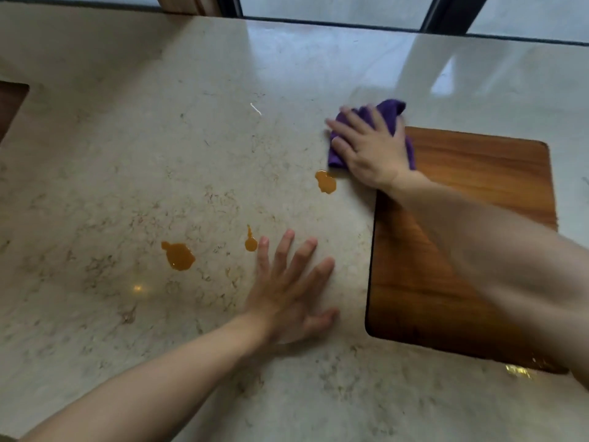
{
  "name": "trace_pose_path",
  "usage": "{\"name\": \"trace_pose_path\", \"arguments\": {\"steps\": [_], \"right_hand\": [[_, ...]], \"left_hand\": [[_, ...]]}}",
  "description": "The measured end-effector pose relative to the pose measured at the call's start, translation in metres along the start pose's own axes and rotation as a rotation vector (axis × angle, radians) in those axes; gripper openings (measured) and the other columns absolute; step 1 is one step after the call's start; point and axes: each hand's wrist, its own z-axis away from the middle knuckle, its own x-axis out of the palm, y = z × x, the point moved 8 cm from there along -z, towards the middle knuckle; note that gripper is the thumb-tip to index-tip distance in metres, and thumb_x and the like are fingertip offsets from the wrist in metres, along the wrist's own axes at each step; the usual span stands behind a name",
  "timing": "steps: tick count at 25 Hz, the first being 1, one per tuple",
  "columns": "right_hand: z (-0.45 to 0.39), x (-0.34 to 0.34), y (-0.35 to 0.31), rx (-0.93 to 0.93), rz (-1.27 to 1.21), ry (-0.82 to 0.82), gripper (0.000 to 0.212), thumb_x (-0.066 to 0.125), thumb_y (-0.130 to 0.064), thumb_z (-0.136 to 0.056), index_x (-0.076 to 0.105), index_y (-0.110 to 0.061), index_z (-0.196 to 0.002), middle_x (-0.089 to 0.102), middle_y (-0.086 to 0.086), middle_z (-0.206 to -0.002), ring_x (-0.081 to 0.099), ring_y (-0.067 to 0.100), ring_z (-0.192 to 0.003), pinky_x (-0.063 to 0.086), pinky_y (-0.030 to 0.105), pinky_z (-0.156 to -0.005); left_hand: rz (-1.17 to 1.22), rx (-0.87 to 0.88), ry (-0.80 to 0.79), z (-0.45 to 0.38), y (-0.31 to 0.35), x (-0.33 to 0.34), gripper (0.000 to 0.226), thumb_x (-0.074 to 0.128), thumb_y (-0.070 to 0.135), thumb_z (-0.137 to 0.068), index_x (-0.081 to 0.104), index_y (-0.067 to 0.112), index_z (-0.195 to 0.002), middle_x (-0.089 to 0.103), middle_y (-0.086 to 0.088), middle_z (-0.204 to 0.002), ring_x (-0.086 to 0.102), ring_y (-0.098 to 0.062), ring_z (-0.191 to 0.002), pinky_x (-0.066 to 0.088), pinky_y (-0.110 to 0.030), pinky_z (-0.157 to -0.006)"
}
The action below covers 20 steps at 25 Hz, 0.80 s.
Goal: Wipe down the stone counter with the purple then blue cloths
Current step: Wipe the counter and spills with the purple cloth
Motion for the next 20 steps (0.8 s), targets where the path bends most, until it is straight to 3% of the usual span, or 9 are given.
{"name": "trace_pose_path", "arguments": {"steps": [5,8,11,20], "right_hand": [[0.121,0.028,-0.040,0.064,-0.012,0.084,0.047,0.019,-0.056,-0.102,0.023,-0.053,-0.149,0.021,-0.018,-0.161,0.011,0.024,-0.151,0.006,0.064,-0.114],[0.201,0.045,-0.073,0.124,0.004,0.130,0.049,0.018,-0.054,-0.102,0.030,-0.047,-0.150,0.027,-0.013,-0.160,0.016,0.027,-0.150,0.013,0.064,-0.114],[0.284,0.070,-0.106,0.209,-0.020,0.103,0.052,0.010,-0.059,-0.101,0.027,-0.050,-0.149,0.023,-0.018,-0.161,0.010,0.022,-0.151,0.012,0.061,-0.114],[0.430,0.115,-0.217,0.346,0.019,0.057,0.050,0.018,-0.051,-0.103,0.026,-0.044,-0.152,0.027,-0.010,-0.161,0.016,0.030,-0.150,0.019,0.068,-0.111]], "left_hand": [[0.087,-0.033,0.094,0.009,0.000,-0.012,0.056,0.044,0.056,-0.080,0.039,0.017,-0.118,0.037,-0.012,-0.134,0.028,-0.040,-0.136,0.020,-0.069,-0.110],[0.209,-0.029,0.293,0.022,-0.003,-0.033,0.043,0.049,0.036,-0.076,0.052,0.004,-0.105,0.051,-0.020,-0.116,0.047,-0.039,-0.109,0.042,-0.059,-0.092],[0.251,-0.089,0.437,0.044,-0.028,-0.053,0.036,0.052,0.031,-0.074,0.056,0.003,-0.098,0.054,-0.022,-0.106,0.052,-0.040,-0.097,0.045,-0.049,-0.080],[0.081,-0.194,0.239,0.057,-0.137,-0.056,0.057,0.049,0.052,-0.087,0.045,0.019,-0.134,0.040,-0.011,-0.141,0.034,-0.035,-0.132,0.032,-0.057,-0.106]]}}
